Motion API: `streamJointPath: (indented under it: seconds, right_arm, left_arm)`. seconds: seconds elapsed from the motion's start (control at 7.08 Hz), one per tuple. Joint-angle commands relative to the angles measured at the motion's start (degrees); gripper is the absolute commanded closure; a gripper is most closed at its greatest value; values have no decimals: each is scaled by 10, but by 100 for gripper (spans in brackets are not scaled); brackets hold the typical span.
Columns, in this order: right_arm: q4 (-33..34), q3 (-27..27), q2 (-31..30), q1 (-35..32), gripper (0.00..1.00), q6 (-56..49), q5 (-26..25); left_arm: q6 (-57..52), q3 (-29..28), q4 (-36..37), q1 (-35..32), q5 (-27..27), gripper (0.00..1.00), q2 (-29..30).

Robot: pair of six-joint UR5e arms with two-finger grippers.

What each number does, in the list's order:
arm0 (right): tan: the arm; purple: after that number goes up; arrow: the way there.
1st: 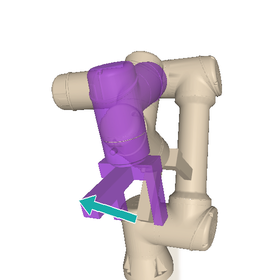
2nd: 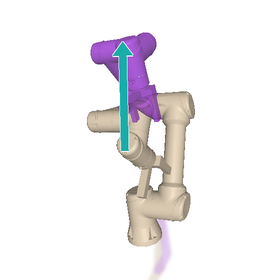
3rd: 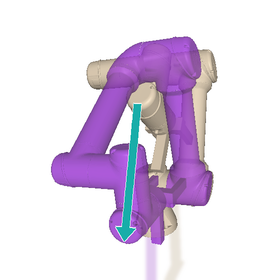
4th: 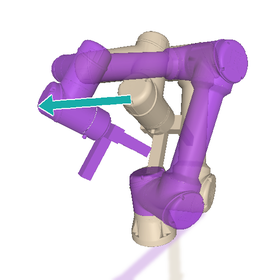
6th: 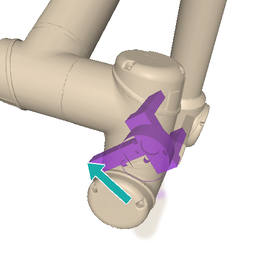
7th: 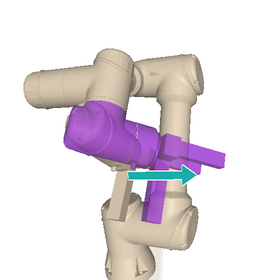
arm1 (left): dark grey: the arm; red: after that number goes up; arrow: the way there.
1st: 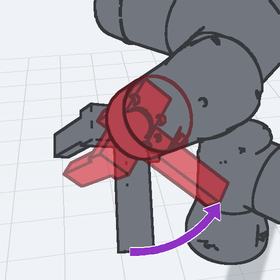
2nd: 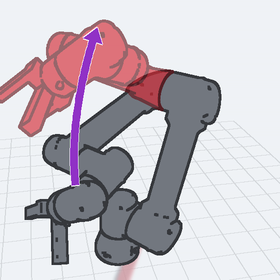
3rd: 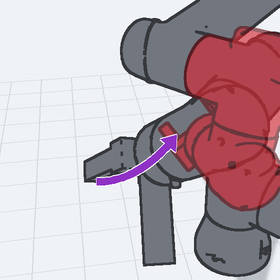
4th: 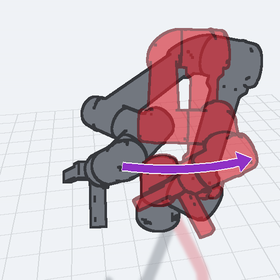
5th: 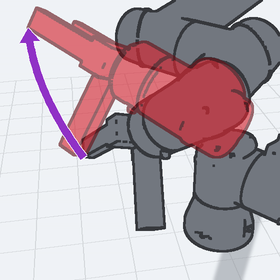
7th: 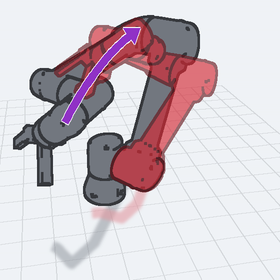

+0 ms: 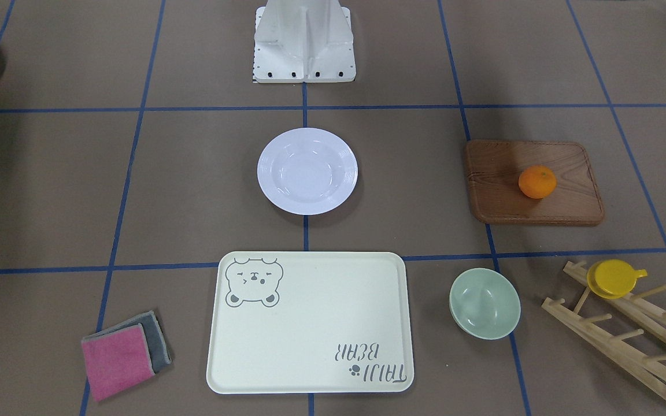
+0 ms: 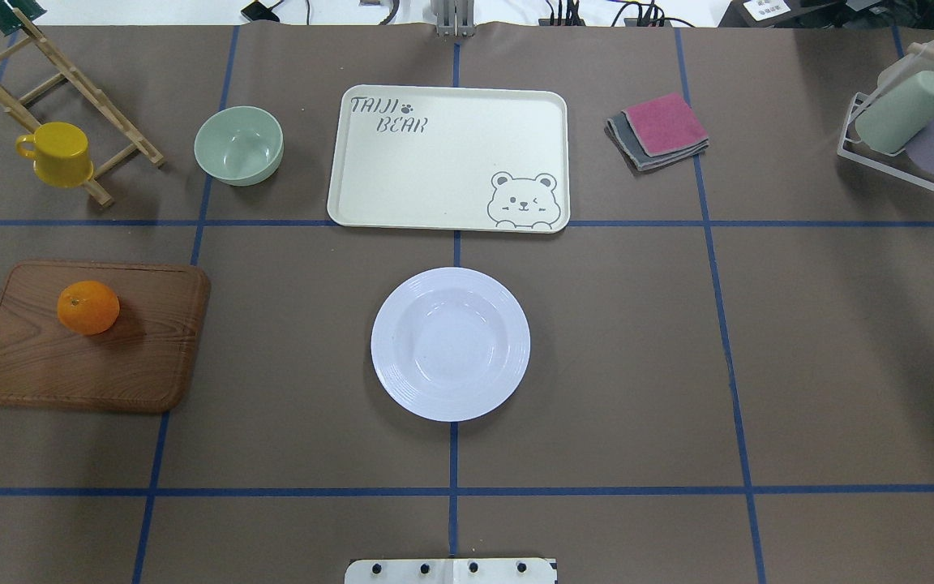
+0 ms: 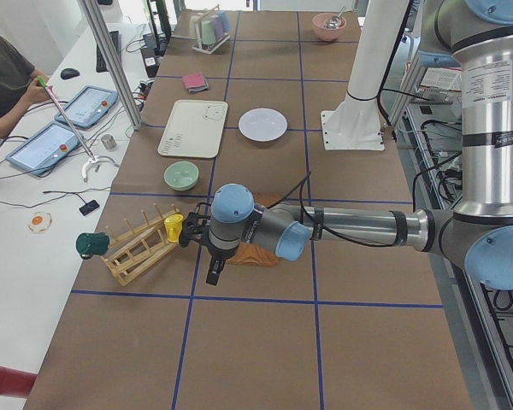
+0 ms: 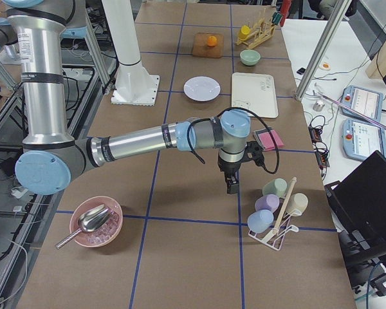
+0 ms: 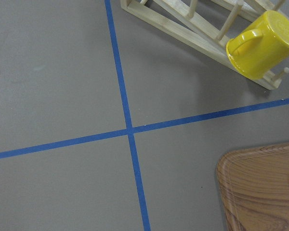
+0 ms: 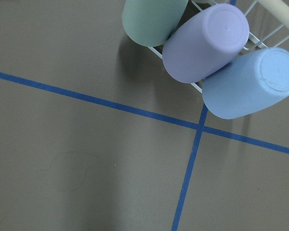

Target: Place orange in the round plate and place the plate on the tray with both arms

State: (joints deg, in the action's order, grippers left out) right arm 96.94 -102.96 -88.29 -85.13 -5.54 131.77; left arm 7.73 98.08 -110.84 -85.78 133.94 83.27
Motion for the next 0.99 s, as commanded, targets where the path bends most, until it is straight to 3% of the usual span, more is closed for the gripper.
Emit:
streamJointPath:
  seconds: [0.0,0.71,0.85]
  right_arm:
    - [-1,1,0,1,0,-2,1]
    - [-1,0,7,21,0,-2,1]
    - [-1,-2,7,23,0,1,1]
  left_arm:
    - [0,0,0,0,0,1,0]
    - [15,3,-24,7,1,1,4]
    - [90,17,-23,35,15,1,13]
